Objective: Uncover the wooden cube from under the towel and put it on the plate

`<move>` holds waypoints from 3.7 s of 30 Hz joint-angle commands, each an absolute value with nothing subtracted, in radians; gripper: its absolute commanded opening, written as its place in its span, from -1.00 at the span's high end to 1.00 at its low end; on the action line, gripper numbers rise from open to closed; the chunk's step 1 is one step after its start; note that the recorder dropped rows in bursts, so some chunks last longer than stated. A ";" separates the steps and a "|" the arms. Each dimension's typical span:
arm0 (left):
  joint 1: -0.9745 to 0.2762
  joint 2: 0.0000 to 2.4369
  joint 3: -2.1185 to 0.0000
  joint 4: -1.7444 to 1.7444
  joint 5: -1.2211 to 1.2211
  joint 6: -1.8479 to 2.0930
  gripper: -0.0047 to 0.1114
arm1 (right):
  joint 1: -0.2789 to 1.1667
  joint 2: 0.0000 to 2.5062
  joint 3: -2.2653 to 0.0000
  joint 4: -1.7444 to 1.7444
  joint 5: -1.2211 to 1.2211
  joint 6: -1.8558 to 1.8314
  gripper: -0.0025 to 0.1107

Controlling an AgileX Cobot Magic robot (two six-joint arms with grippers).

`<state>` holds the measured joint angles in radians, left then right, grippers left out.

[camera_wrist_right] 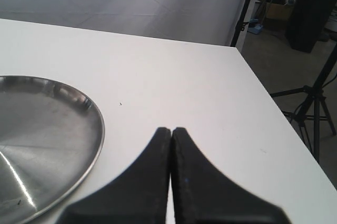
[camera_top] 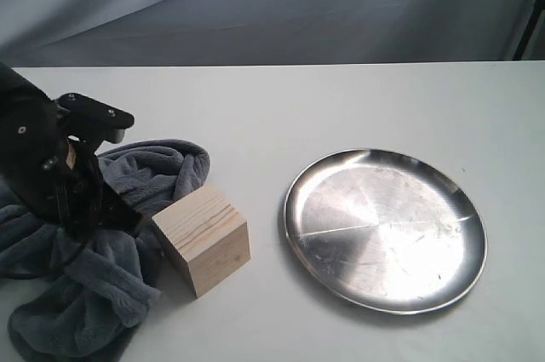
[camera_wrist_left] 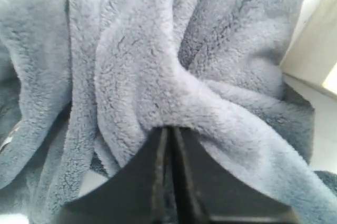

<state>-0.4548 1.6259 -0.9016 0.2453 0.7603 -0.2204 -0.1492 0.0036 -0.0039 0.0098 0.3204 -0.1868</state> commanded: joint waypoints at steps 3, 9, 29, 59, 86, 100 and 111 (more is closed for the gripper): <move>-0.452 1.511 -0.909 0.233 0.759 -0.200 0.01 | -0.149 0.000 0.000 0.000 0.320 -0.183 0.96; -0.468 1.489 -0.939 0.113 0.757 -0.035 -0.47 | -0.149 0.000 0.000 0.000 0.320 -0.183 0.96; -0.677 1.492 -1.000 0.063 0.654 0.182 -0.88 | -0.149 0.000 0.000 0.000 0.320 -0.183 0.96; -0.677 1.716 -1.000 0.115 0.521 0.157 -0.88 | -0.149 0.000 0.000 0.000 0.320 -0.183 0.96; -0.667 1.774 -1.000 0.115 0.497 0.060 -0.88 | -0.149 0.000 0.000 0.000 0.320 -0.183 0.96; -0.627 1.774 -1.000 0.110 0.500 0.109 -0.88 | -0.149 0.000 0.000 0.000 0.320 -0.183 0.96; -0.627 1.906 -1.000 0.059 0.536 0.113 -0.88 | -0.149 0.000 0.000 0.000 0.320 -0.183 0.96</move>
